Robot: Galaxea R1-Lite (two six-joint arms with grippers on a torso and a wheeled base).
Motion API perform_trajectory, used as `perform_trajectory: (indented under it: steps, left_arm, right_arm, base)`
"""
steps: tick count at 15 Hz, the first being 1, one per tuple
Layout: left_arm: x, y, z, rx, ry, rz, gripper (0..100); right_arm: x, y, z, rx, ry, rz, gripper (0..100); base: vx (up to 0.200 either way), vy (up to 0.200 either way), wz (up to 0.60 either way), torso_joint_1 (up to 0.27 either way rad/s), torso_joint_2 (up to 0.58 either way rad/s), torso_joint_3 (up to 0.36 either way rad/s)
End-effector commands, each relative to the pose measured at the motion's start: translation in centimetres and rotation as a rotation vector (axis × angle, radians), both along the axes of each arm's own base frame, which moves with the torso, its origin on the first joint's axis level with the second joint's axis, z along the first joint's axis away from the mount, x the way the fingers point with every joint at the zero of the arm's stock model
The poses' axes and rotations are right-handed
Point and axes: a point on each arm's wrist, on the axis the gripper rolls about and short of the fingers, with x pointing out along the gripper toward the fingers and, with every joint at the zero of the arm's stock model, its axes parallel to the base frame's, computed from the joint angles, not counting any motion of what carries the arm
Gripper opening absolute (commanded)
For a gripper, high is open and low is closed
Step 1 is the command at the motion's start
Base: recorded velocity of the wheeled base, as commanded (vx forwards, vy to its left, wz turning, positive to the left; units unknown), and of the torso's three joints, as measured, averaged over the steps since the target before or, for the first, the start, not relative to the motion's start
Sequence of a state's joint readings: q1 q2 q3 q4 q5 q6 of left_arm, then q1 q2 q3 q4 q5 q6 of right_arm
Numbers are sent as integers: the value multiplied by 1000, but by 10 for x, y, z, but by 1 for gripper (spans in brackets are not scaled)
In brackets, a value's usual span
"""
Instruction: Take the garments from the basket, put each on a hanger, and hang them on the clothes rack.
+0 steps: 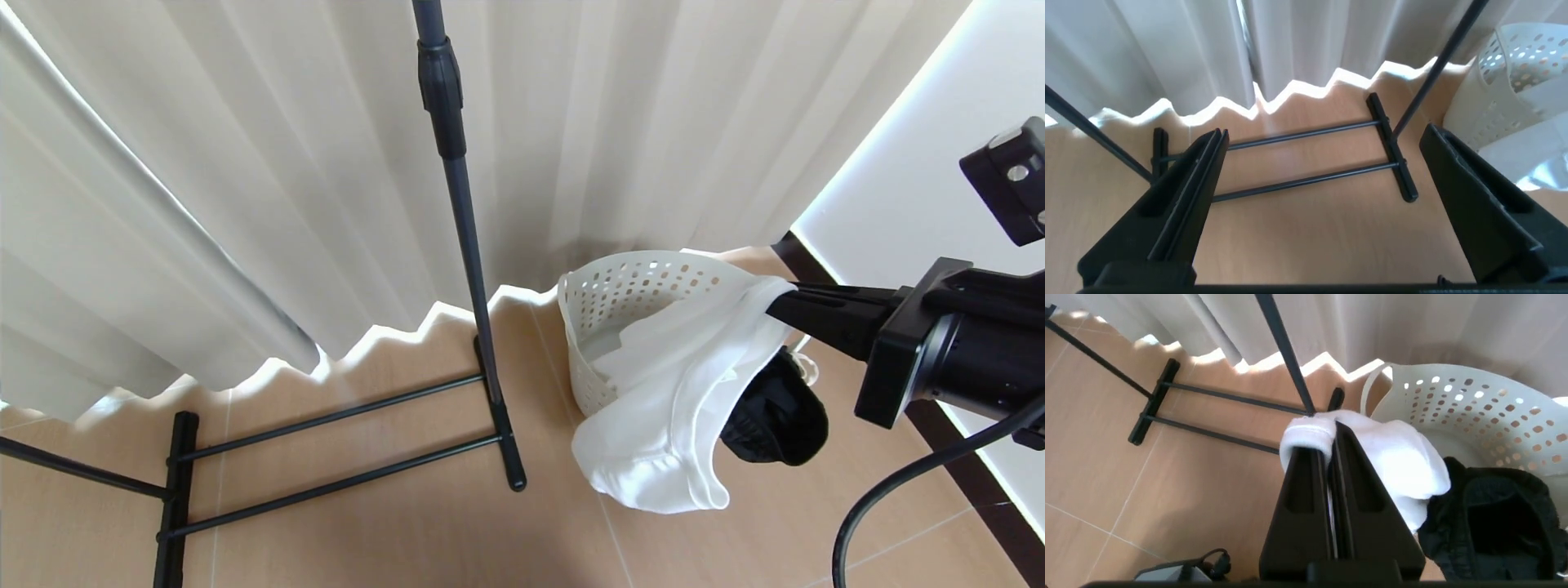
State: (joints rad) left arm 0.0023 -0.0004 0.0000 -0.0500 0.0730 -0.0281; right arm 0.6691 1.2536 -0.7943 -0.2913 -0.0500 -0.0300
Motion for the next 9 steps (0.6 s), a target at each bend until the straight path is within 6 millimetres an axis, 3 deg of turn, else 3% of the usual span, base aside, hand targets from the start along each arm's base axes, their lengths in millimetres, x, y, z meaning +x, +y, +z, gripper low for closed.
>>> perform_trajectory:
  steps: [1,4,9]
  left_arm:
    - [0,0,0,-3,1,1,100]
    - [0,0,0,-4,-1,1,100]
    - [0,0,0,-6,-1,1,100]
  right_arm:
    - [-1,-1,-2,-17,-4,5,0]
    - [0,0,-4,-31,-6,5,0]
    - [1,0,-3,-29,-8,2,0]
  base:
    - [0,0,0,-2,2,198]
    - [0,0,0,2,-23,178]
    - [0,0,0,82,-370,-79]
